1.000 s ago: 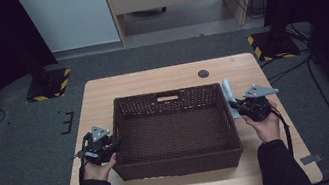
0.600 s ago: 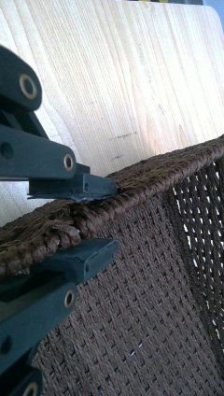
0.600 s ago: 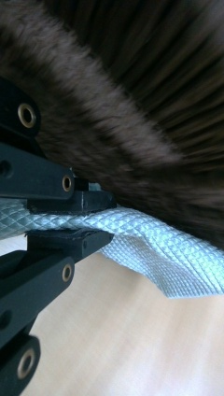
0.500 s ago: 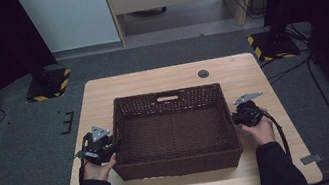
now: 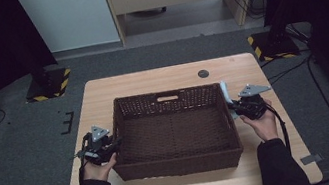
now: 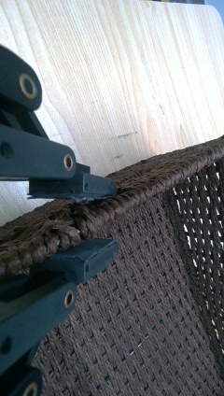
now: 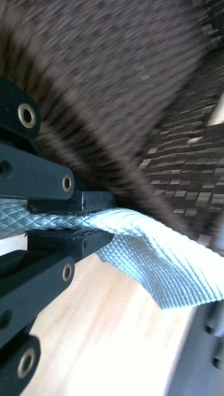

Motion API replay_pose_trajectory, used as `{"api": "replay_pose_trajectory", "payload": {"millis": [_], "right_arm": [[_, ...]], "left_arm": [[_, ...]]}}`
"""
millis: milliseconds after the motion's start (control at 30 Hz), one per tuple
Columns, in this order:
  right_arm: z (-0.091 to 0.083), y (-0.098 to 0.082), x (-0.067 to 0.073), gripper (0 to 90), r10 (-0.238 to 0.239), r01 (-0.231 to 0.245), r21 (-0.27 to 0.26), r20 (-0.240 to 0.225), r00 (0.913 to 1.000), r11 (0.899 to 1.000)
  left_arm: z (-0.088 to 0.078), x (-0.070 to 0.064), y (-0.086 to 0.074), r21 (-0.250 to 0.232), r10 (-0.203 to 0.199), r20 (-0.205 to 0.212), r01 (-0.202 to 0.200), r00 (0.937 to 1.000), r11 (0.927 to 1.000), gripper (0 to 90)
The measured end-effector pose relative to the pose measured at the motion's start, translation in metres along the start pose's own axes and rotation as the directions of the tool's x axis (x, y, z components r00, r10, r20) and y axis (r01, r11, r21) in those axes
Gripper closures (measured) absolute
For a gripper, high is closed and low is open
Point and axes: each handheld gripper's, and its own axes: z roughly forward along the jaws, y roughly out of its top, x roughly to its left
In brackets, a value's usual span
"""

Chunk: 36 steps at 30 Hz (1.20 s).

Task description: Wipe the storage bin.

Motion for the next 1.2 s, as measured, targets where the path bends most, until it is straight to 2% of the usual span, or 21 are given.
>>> {"api": "replay_pose_trajectory", "payload": {"millis": [100, 133, 200, 333, 400, 467, 533, 633, 700, 767, 933, 1067, 1133, 1200], "right_arm": [[0.007, -0.007, -0.002, 84.0, 0.001, -0.001, 0.061, -0.008, 1.0, 0.998], [0.01, -0.01, -0.002, 84.0, 0.016, -0.015, 0.083, -0.013, 0.9998, 0.996], [0.015, -0.014, -0.002, 83.9, 0.015, -0.013, 0.129, -0.017, 0.9997, 0.992], [0.023, -0.022, 0.002, 83.9, 0.032, -0.025, 0.189, -0.037, 0.9988, 0.982], [0.024, -0.023, 0.003, 83.9, 0.031, -0.024, 0.197, -0.032, 0.999, 0.98], [0.019, -0.02, 0.002, 84.0, 0.036, -0.029, 0.177, -0.033, 0.9988, 0.984], [0.006, -0.013, 0.001, 84.0, 0.049, -0.046, 0.096, -0.031, 0.9983, 0.994], [-0.012, -0.004, 0.001, 84.1, 0.046, -0.048, -0.024, -0.055, 0.9974, 0.999], [-0.018, -0.001, 0.003, 84.1, 0.018, -0.021, -0.042, -0.067, 0.9976, 0.999], [-0.017, -0.003, 0.004, 84.2, 0.011, -0.013, -0.022, -0.072, 0.9974, 1.0], [-0.003, -0.015, 0.003, 84.2, 0.018, -0.012, 0.082, -0.062, 0.9979, 0.997], [0.008, -0.026, 0.003, 84.2, 0.027, -0.017, 0.172, -0.059, 0.9979, 0.985], [0.014, -0.03, 0.006, 84.2, 0.036, -0.023, 0.201, -0.061, 0.9975, 0.979], [0.014, -0.028, 0.006, 84.2, 0.031, -0.018, 0.206, -0.06, 0.9977, 0.978]], "left_arm": [[0.0, 0.0, 0.0, 0.0, 0.0, -0.001, 0.0, 1.0, 1.0, 68.4], [0.0, 0.0, 0.0, -0.001, -0.002, -0.001, 0.002, 1.0, 1.0, 68.4], [0.0, 0.0, 0.0, -0.002, -0.009, -0.001, 0.009, 1.0, 1.0, 68.7], [0.0, 0.0, 0.0, -0.002, -0.021, -0.004, 0.021, 0.9998, 0.9998, 69.4], [0.0, 0.0, 0.0, -0.002, -0.029, -0.005, 0.029, 0.9996, 0.9996, 69.6], [0.0, 0.0, 0.0, -0.002, -0.032, -0.005, 0.032, 0.9995, 0.9995, 69.7], [0.0, 0.0, 0.0, -0.002, -0.034, -0.004, 0.034, 0.9994, 0.9994, 69.8], [0.0, 0.0, 0.0, -0.001, -0.039, -0.002, 0.039, 0.9992, 0.9992, 69.8], [0.0, 0.0, 0.0, -0.003, -0.038, -0.001, 0.038, 0.9993, 0.9993, 69.9], [0.0, 0.0, 0.0, -0.003, -0.042, -0.002, 0.042, 0.9991, 0.9991, 69.9], [0.0, 0.0, 0.0, -0.004, -0.052, -0.005, 0.052, 0.9986, 0.9986, 70.4], [0.0, 0.0, 0.001, -0.006, -0.064, -0.008, 0.064, 0.9979, 0.9979, 70.8], [0.001, 0.001, 0.001, -0.008, -0.069, -0.006, 0.069, 0.9976, 0.9976, 70.9], [0.002, 0.001, 0.002, -0.008, -0.072, -0.005, 0.072, 0.9974, 0.9974, 70.9]]}}
